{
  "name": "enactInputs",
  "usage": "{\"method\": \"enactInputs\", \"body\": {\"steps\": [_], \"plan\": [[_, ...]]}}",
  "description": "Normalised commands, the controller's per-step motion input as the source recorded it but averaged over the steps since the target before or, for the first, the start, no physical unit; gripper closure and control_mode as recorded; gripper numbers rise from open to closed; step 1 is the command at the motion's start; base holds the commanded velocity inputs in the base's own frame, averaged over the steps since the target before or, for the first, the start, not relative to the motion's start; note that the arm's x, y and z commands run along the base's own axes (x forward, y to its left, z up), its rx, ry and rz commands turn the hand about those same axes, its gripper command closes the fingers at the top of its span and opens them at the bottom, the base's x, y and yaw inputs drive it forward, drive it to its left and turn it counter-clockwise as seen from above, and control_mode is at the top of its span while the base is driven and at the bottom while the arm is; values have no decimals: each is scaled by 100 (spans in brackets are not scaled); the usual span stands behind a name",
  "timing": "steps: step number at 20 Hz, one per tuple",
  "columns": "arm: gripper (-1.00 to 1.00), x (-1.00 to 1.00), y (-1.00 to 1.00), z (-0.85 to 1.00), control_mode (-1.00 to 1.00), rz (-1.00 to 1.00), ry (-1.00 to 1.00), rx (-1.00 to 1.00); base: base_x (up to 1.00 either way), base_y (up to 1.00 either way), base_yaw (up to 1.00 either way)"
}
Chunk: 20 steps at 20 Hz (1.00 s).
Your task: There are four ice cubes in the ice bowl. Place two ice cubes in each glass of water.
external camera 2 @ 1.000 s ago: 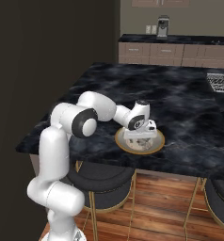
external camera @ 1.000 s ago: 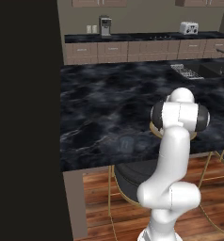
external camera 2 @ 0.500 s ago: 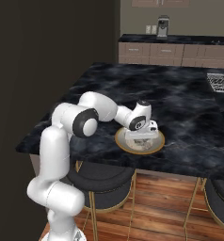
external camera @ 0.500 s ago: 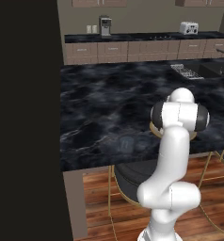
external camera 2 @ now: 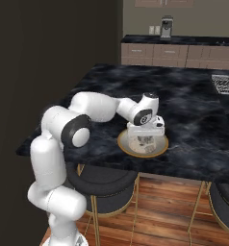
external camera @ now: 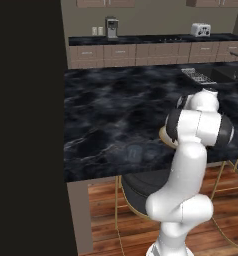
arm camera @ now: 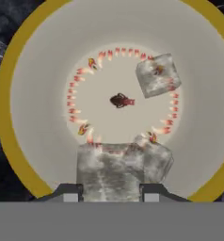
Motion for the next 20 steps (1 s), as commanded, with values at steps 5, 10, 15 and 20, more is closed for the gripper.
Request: {"method": "enactInputs", "body": {"steps": [5,10,15,20], "plan": [[100,-82,83,37,-100,-2,0,1,0,0,0],[100,-6,99,43,-100,-7,0,0,0,0,0],[100,0,98,37,-100,-7,0,0,0,0,0],[100,0,96,25,-100,-7,4,0,0,0,0]]}}
